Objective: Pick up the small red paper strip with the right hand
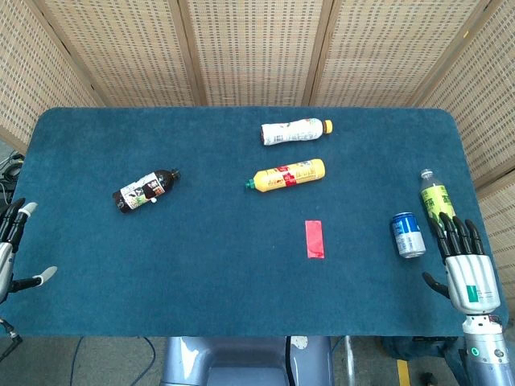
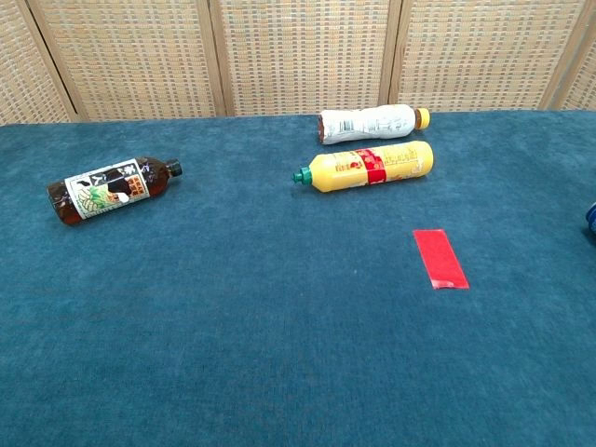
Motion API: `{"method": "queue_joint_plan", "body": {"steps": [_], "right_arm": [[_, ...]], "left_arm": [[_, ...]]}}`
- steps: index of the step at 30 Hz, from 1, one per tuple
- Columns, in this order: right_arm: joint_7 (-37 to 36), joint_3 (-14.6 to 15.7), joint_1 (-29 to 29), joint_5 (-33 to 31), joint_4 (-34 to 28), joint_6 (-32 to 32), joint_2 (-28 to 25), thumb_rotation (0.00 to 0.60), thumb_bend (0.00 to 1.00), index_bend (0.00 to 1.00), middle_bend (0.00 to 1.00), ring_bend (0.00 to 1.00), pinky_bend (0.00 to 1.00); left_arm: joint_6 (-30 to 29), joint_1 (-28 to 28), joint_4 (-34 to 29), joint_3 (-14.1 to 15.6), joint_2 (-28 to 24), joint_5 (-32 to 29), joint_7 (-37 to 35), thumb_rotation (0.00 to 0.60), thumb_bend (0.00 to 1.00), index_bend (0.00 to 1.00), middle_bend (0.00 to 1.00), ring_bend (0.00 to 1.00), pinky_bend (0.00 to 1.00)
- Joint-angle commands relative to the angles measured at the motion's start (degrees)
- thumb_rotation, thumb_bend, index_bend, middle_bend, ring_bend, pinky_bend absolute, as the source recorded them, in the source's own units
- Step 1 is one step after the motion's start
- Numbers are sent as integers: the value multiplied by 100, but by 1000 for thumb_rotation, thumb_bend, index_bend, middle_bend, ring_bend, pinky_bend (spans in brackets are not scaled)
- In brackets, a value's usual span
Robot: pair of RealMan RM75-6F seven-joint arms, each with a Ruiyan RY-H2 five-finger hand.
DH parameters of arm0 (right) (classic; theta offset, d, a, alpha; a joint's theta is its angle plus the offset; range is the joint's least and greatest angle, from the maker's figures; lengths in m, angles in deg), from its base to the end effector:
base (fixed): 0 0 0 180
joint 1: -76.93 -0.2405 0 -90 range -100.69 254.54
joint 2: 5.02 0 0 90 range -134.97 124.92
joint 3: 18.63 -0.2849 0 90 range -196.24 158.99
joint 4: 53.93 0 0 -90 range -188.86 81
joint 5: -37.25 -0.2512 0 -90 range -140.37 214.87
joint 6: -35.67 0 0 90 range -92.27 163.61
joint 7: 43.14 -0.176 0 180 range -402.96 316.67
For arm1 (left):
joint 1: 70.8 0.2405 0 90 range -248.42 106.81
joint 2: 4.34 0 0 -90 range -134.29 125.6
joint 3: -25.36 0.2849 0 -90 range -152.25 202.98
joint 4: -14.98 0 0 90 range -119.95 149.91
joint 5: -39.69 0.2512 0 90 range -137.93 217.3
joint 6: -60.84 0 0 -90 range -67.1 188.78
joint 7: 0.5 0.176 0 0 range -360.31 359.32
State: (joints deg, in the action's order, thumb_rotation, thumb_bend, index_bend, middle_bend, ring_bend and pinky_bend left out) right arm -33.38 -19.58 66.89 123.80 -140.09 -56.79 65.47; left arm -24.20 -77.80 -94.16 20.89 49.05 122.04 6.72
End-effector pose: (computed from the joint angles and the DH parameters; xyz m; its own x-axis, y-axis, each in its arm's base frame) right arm -0.3368 -0.2419 0.1189 0.5309 0.1429 0.8353 -0.8355 -0.0764 0.5442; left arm -0.2964 0.2313 0.1748 0.4077 -0.0241 0.9128 0.9130 -0.0063 -0.4080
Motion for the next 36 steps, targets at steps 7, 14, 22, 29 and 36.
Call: {"method": "queue_joint_plan", "body": {"steps": [7,14,22,29,36], "right_arm": [[99,-80,-240,162,-267,505,-31,600,0,0,0,0,0],[-156,-547,-1336,81,-804,1989,28,600,0,270,0,0,0],[601,-1099,-2320,-1210,-701,3423,746,600,0,433,0,0,0],[1290,-1019,-2689,-1704,-163,3750,1404,600,0,347,0,0,0],[1399,-904,-2759,-1836,81,3780,1679,600,0,364,0,0,0]], "left_arm": [[58,-32,43,-25,35,-52,21,600,0,0,0,0,0],[235,-150,88,-98,80,-208,85,600,0,0,0,0,0],[380,-223,138,-145,110,-413,121,600,0,0,0,0,0],[476,-265,180,-151,129,-507,133,600,0,0,0,0,0],[539,-309,183,-153,155,-548,186,600,0,0,0,0,0]]}}
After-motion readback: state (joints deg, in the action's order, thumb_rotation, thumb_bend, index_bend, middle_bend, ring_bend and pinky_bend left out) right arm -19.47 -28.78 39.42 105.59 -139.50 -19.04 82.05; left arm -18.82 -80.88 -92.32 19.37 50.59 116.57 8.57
